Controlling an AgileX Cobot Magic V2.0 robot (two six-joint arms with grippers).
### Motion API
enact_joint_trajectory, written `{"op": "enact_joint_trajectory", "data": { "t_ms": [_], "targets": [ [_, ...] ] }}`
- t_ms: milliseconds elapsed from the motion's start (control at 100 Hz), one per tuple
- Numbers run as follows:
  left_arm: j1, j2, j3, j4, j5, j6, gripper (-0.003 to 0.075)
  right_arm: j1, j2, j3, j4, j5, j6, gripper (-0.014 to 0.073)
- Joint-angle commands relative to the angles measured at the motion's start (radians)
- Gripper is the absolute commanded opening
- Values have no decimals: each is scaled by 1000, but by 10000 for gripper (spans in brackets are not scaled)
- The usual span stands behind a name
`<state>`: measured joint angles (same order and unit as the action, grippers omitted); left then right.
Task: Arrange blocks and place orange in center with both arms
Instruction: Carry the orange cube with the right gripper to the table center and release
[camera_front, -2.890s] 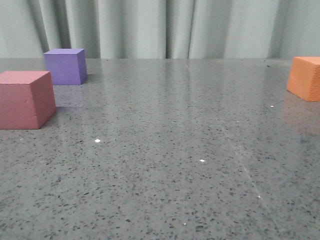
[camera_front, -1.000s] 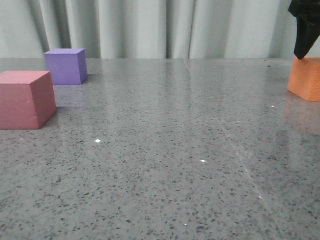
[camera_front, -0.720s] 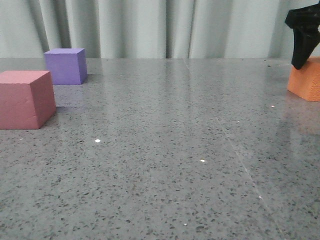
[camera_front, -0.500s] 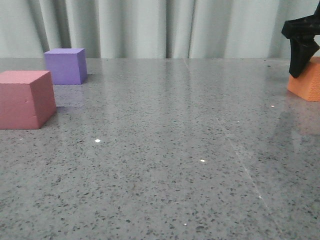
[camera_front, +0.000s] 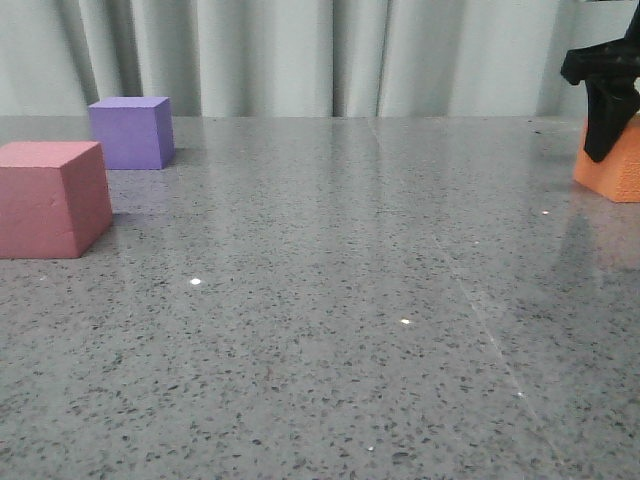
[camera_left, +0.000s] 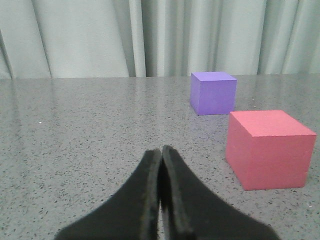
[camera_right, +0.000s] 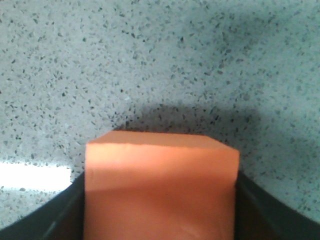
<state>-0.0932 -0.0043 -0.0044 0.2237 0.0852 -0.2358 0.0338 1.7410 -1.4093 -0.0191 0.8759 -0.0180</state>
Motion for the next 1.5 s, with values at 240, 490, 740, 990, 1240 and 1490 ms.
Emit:
{"op": "enact_joint_trajectory", "data": {
  "t_ms": [240, 490, 740, 990, 1240, 1490],
  "targets": [
    [1, -32, 54, 0, -73, -1, -19, 77, -38, -193, 162, 187, 2, 76],
    [1, -32, 54, 0, -73, -1, -19, 287, -34, -292, 153, 122, 175, 76],
    [1, -32, 54, 0, -73, -1, -19, 490, 8, -330, -60, 26, 425, 76],
    [1, -32, 54, 0, -73, -1, -19, 590, 122, -432, -168, 82, 603, 76],
    [1, -32, 54, 0, -73, -1, -19, 622, 207, -474, -168, 88, 666, 76],
    [1, -32, 54, 0, -73, -1, -19, 622, 243, -472, -153, 84, 676, 81]
  ]
}}
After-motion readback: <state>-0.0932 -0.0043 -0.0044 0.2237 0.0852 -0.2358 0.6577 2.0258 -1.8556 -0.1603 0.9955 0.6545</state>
